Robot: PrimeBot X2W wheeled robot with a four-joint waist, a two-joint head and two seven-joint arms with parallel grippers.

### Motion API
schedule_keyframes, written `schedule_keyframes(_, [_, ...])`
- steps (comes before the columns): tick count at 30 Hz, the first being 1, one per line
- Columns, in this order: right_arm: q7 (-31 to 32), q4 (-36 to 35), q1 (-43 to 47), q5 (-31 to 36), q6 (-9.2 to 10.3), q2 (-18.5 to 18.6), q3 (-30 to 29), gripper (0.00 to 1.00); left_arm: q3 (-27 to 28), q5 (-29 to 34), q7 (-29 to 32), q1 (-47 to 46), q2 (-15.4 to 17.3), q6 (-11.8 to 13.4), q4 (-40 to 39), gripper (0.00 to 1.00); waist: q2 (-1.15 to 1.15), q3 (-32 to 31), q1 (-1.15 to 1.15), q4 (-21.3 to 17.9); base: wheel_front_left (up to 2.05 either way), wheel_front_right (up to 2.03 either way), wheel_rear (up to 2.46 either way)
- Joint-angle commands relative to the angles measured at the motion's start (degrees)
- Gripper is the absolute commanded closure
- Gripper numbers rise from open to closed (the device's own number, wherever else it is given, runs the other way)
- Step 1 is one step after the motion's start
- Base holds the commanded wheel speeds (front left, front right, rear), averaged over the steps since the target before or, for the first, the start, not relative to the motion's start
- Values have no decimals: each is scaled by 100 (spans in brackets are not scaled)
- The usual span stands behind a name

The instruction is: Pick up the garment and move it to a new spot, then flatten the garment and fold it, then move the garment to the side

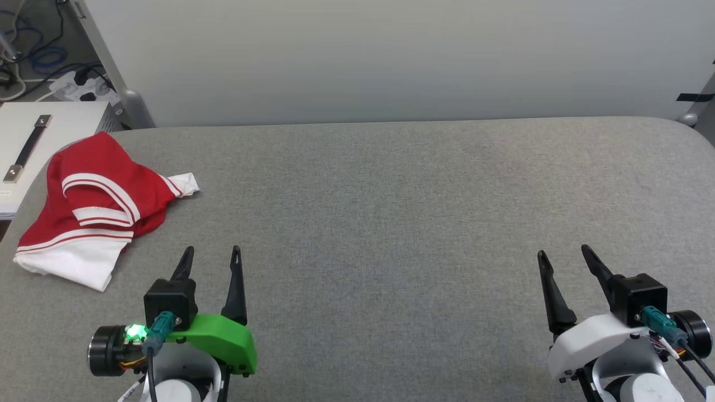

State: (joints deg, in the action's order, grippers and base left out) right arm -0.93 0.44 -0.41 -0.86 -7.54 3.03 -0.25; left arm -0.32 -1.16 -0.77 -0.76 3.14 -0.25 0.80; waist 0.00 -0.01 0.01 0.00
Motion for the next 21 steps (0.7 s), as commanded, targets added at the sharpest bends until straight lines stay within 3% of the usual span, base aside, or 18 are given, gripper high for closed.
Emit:
schedule_keyframes(1, [-69,7,19,-49,1,-2,-15,0,-17,-47,-66,35,-3,-1,22,0,0,-2,-1,0,0,0,0])
schedule_keyframes(21, [-302,-63,54,-66,1,-5,50,0,-73,-230,-302,85,-7,-17,117,0,0,-4,-1,5,0,0,0])
